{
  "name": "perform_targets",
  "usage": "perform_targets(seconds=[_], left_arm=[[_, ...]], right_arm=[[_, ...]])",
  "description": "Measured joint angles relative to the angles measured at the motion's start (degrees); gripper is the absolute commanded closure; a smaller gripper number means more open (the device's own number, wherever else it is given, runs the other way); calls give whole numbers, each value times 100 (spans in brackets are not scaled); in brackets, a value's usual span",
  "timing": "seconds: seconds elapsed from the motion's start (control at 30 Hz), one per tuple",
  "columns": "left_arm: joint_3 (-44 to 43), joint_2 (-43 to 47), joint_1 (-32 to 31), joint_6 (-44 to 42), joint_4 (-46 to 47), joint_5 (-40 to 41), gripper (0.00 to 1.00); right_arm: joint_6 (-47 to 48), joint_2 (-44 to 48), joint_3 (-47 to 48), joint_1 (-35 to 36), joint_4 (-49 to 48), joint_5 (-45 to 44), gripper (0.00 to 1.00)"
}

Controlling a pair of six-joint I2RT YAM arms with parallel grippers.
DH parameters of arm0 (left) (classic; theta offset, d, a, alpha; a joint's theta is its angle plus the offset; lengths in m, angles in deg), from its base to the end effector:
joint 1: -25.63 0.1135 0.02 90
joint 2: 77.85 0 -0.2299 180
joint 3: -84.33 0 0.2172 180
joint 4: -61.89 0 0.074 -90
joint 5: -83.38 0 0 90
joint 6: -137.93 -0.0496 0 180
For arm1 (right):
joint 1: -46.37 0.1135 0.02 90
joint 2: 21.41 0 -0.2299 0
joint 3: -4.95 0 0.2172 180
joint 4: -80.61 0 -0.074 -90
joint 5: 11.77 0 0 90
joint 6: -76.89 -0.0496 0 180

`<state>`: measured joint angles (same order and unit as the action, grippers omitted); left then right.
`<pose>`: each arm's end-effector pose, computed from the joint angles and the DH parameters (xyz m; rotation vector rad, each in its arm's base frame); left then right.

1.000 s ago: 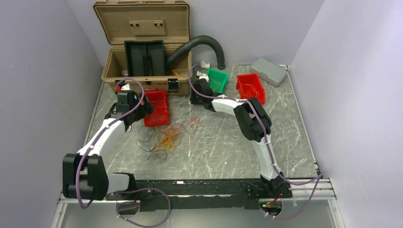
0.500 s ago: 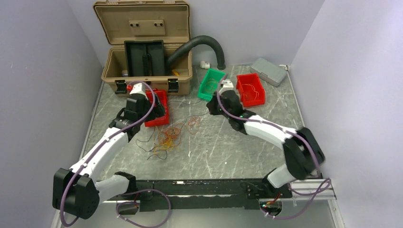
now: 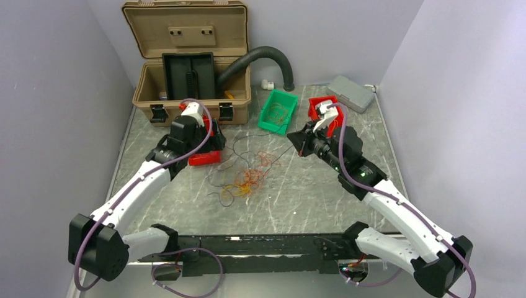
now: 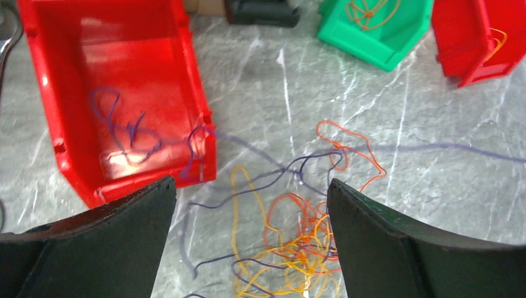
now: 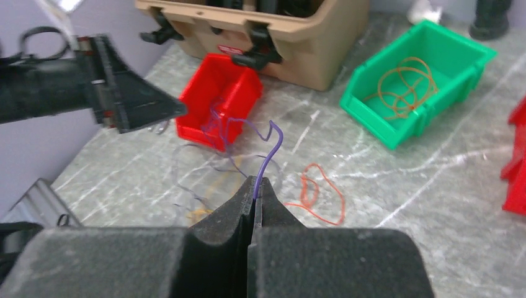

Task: Untangle the cables
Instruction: Untie the cable.

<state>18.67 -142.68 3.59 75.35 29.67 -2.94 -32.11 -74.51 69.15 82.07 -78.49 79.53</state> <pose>0.2281 -0.0889 0.2604 -0.1396 2.1450 -0.4419 0.1755 0.1275 0.3181 -0.2779 1.7752 0.7132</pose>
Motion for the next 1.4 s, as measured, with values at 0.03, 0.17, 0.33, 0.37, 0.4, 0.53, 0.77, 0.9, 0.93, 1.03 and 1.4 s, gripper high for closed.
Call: perform_targets(seconds=[0.03,0.17,0.33,0.37,0.4,0.53,0.77,0.9,0.93,1.03,1.4], left_arm=[[-136,-87,-20,-57,-20,-61,5],[-721,-560,-55,-208,-205,-234,6],[-1145,-1097,-66,-363,-452,-286,9],[-1152,-1169,-66,-387,-494,-289,9],[-1152,-1237,-66,-402,-562,-291,9],[-1152,-1526,-66,-367,-815,-308,9],[-1067,-1751,-63,306,-776,-905,5],[-1054,-1759,2,929,-684,-1204,8],[-1093,-1810,48,1163,-708,-1305,8],[-1143,-1993,157,1663,-636,-1451,7],[-1056,-1840,282,2892,-809,-1115,7]], right_arm=[[70,-15,221,0,142,133,100],[219,-59,723,2,450,481,100],[258,-68,793,2,638,669,100],[258,-79,793,2,671,682,100],[258,-90,793,0,695,697,100],[256,-142,793,0,745,774,100],[254,-175,793,2,750,833,100],[254,-175,791,2,750,866,100],[254,-173,785,2,748,879,100],[251,-149,723,2,713,901,100],[247,-103,544,2,704,970,100]])
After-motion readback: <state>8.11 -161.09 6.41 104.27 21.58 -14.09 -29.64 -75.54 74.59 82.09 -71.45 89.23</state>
